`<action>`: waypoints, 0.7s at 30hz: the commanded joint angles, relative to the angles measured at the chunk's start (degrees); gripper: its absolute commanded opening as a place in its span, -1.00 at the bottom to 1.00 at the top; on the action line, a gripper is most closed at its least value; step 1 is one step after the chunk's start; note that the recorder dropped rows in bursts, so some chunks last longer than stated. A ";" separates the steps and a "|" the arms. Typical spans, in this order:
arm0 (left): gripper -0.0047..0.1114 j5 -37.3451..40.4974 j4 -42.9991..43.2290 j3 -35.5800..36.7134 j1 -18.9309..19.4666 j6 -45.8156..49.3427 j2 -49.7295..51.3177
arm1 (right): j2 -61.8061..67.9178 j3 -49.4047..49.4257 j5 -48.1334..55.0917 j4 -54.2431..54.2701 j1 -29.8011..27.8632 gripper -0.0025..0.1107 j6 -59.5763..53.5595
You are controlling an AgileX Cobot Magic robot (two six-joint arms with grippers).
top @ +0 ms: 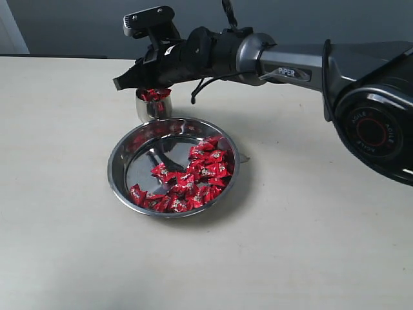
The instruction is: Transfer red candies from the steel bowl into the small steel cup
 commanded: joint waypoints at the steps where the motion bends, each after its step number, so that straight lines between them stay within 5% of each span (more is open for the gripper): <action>1: -0.91 -0.35 0.00 0.04 0.07 -0.25 -0.26 | 1.26 -0.24 -2.38 0.73 0.31 -0.97 -0.22; 16: -0.91 -0.35 0.00 0.04 0.07 -0.25 -0.26 | 2.54 -0.24 -3.26 0.59 0.31 -0.96 -0.22; 21: -0.91 -0.35 0.00 0.04 0.07 -0.25 -0.26 | 2.54 -0.24 -3.12 0.60 0.31 -0.61 -0.22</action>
